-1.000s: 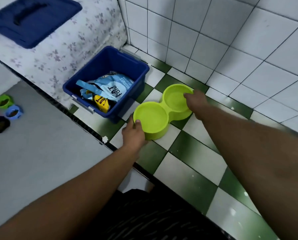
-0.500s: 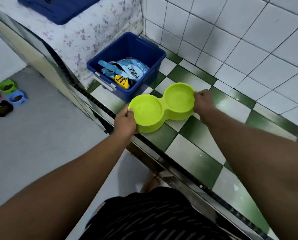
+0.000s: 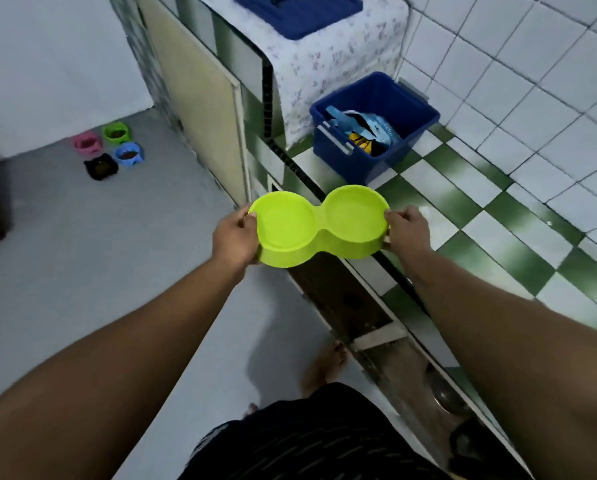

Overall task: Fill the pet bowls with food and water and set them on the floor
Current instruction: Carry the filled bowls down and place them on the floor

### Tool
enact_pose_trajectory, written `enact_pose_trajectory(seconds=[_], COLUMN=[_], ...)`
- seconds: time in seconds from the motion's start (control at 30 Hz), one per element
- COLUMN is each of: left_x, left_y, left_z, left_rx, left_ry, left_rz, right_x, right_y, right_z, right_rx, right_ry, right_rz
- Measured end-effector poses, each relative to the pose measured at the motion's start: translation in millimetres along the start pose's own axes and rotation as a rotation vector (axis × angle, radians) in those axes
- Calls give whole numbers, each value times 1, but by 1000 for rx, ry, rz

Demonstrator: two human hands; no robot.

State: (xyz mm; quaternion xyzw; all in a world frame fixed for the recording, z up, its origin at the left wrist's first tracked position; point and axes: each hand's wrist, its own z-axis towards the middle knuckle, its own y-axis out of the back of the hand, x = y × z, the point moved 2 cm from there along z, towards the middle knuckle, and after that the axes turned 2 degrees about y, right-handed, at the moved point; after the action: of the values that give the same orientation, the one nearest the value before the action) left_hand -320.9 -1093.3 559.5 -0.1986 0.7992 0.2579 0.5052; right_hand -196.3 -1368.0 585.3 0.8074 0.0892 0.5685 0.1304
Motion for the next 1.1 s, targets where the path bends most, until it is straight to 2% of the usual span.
enact_pose_trajectory(seconds=[0.3, 0.57, 0.77, 0.9, 1.1], left_x=[19, 32, 28, 22, -6], left_y=[154, 253, 325, 377, 447], left_z=[17, 77, 166, 234, 342], left_rx=[-255, -422, -545, -650, -715], left_ry=[6, 43, 51, 59, 90], left_rz=[-72, -142, -140, -111, -149], right_x=[33, 78, 105, 149, 208], right_y=[-140, -290, -434, -534, -670], right_z=[-56, -45, 13, 35, 73], right_rx=[262, 451, 574, 651, 695], right_ry=[70, 127, 165, 201, 247], right_rz=[56, 17, -55, -82, -139])
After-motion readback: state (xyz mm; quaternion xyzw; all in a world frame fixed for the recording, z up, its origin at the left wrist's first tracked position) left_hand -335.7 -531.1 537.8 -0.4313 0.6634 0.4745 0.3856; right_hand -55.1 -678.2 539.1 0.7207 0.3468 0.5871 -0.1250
